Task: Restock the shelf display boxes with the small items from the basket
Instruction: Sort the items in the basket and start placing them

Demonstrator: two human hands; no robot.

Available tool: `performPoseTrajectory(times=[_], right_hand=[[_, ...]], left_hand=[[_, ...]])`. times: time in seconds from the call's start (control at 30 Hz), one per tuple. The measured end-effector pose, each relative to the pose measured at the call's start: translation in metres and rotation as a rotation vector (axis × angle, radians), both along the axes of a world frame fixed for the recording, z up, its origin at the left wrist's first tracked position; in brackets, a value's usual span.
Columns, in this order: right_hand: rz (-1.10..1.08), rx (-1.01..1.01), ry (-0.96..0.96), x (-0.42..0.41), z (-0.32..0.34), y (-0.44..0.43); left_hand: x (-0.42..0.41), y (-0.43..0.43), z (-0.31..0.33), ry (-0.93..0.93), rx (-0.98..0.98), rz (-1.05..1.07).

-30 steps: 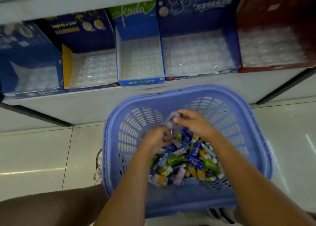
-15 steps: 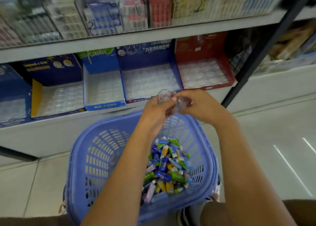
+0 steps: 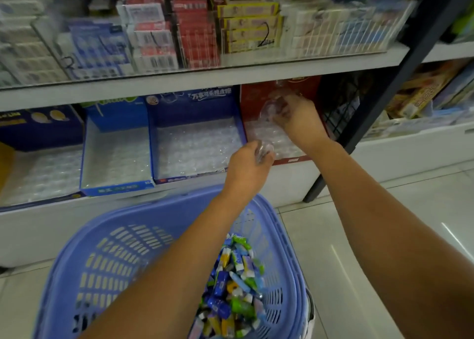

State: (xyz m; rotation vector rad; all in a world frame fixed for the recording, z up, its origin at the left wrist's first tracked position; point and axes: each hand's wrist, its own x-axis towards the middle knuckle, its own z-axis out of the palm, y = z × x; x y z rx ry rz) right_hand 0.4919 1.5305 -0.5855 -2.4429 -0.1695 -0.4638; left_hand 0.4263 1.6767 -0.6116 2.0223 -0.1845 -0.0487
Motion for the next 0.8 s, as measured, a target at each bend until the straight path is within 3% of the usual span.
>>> performPoseTrajectory(times=[0.27,0.57,0.7,0.8], right_hand=[[0.073,-0.315,0.130,0.046,-0.019,0.010],[0.097,-0.272,0.110,0.048,-0.036,0.010],[0.077,-0.385,0.261,0.033,-0.023,0.009],[0.016,-0.376,0.190,0.013,0.003,0.004]], left_hand=[[0.009,-0.005,-0.016,-0.013,0.049,0.040],[0.014,-0.001,-0.015,0.095,-0.001,0.021],[0.016,0.005,-0.003,0.197,-0.152,-0.001],[0.020,0.012,0.008,0.266,-0.309,0.047]])
